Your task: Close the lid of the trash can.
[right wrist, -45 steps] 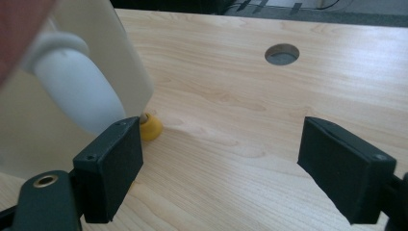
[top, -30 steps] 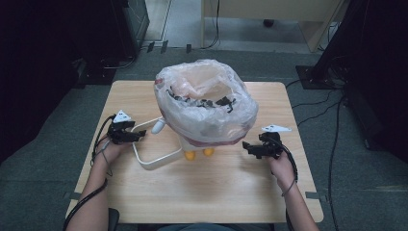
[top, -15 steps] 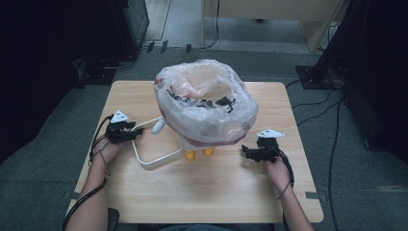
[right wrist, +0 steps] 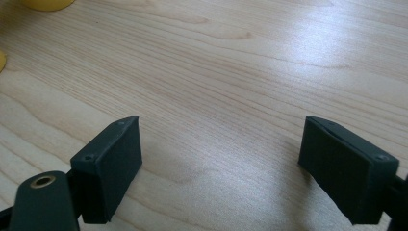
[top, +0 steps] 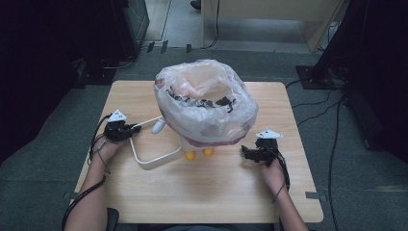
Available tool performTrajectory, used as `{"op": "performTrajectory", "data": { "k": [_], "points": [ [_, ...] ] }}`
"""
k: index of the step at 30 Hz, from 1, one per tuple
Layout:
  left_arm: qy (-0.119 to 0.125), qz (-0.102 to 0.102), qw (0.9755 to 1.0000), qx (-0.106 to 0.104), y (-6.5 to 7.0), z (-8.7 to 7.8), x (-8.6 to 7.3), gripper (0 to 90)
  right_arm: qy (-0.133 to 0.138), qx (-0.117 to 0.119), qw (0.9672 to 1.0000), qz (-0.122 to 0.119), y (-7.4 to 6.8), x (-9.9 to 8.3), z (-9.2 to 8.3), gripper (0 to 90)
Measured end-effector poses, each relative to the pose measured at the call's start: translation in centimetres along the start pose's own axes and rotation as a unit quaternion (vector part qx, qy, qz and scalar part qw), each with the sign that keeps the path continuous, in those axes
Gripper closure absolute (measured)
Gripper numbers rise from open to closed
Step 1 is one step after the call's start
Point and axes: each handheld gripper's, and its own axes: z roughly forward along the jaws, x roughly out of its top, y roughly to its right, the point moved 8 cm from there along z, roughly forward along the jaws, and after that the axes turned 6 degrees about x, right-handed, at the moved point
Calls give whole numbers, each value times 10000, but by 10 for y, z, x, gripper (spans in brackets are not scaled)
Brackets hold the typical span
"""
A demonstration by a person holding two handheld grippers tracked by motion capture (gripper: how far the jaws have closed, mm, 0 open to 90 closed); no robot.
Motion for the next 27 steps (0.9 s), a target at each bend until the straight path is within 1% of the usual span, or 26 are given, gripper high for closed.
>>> {"op": "performTrajectory", "data": {
  "k": [1,2,3,5,6,7,9,10,12,14,17,24,27],
  "points": [
    [0,0,10000,0,0,0,0,794,1,0,10000,1,0,0,0,148],
    [-16,-112,9999,-56,-1,-1,0,795,0,-1,10000,4,0,0,0,148],
    [-16,-112,9999,-56,-1,-1,0,797,0,1,10000,3,0,0,0,148],
    [-47,-280,9995,-137,-3,-2,-1,805,-1,1,10000,5,0,0,0,148],
    [-47,-280,9995,-137,-3,-2,-1,808,-1,1,10000,5,0,0,0,148],
    [-42,-374,9991,-183,-3,-3,-1,808,0,1,10000,4,0,0,0,148],
    [-58,-438,9988,-214,-5,-4,-2,810,-1,1,10000,4,0,0,0,148],
    [-64,-423,9989,-183,-6,-5,-3,810,-1,1,10000,4,0,0,0,148],
    [-75,-331,9994,-110,-8,-6,-3,810,0,1,10000,6,0,0,0,148],
    [-58,-299,9995,-72,-9,-8,-2,810,-5,-1,10000,16,0,0,0,148],
    [3,-300,9995,-40,-11,-13,1,810,-5,-12,10000,25,0,0,-1,148],
    [7,-251,9997,7,-14,-22,5,810,-5,-14,10000,29,0,-1,-1,148],
    [11,-326,9995,-32,-16,-25,5,810,-5,-14,10000,30,0,-1,-1,148]
  ]
}}
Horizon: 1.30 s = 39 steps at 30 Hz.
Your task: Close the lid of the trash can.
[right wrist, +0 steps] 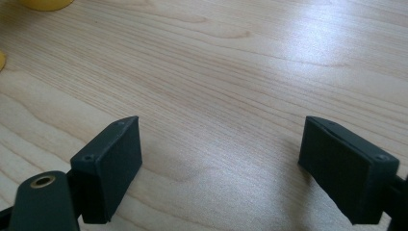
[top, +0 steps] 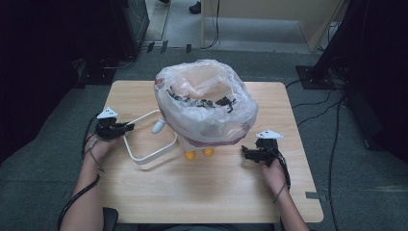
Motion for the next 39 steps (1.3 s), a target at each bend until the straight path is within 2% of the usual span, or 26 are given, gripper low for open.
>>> {"op": "performTrajectory", "data": {
  "k": [2,4,7,9,15,19,23,27,31,34,39],
  "points": [
    [33,-82,10000,-18,-1,-2,0,810,4,-2,10000,7,0,0,0,148],
    [-75,-111,9999,-20,-3,-1,0,810,14,-29,10000,21,0,-1,-1,148],
    [-304,34,9995,15,-4,0,-1,809,19,-64,10000,45,0,-2,-2,148],
    [-370,94,9993,18,-5,-1,0,809,18,-65,10000,46,0,-2,-2,148],
    [-253,5,9997,-52,-11,-6,10,809,15,-65,10000,54,0,-2,-2,148],
    [-260,123,9996,-9,-16,-11,20,809,16,-71,10000,50,0,-2,-2,148],
    [-258,136,9996,-17,-20,-18,30,809,16,-65,10000,52,0,-2,-2,148],
    [-256,55,9997,-11,-25,-24,36,809,17,-70,10000,47,0,-2,-2,148],
    [-372,-51,9993,74,-30,-31,40,809,17,-70,10000,47,0,-2,-2,148],
    [-362,-48,9992,145,-34,-37,43,807,17,-70,10000,47,0,-2,-2,148],
    [-317,-115,9994,125,-38,-47,51,807,17,-70,10000,48,0,-2,-2,148]
  ]
}}
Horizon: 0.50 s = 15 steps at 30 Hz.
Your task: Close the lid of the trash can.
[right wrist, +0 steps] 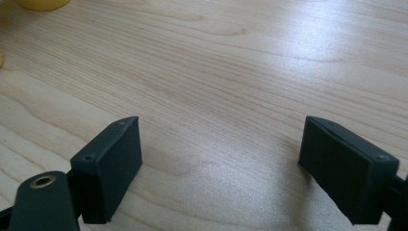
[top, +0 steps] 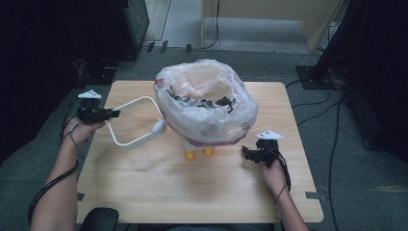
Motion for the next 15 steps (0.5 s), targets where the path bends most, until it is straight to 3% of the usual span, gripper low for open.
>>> {"op": "performTrajectory", "data": {
  "k": [15],
  "points": [
    [-55,126,9998,108,-12,-40,24,805,-2,-1,10000,-4,0,0,0,148]
  ]
}}
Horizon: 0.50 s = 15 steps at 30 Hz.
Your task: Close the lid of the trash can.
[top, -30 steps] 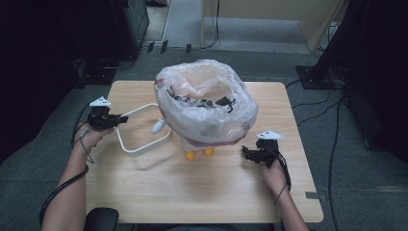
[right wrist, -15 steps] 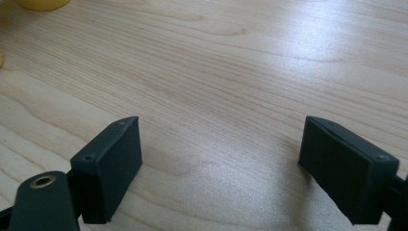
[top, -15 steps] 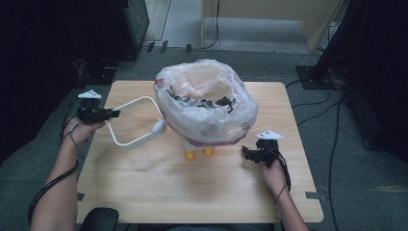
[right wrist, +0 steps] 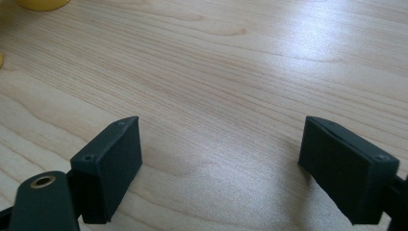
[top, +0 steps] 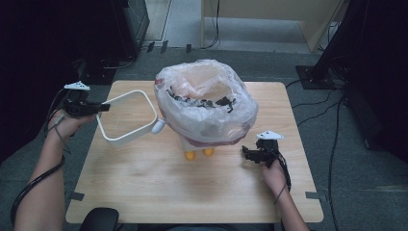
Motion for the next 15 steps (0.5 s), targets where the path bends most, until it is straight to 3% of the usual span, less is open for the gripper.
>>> {"op": "performTrajectory", "data": {
  "k": [15],
  "points": [
    [192,-99,9997,-123,-7,-45,28,804,2,2,10000,-1,0,0,0,148]
  ]
}}
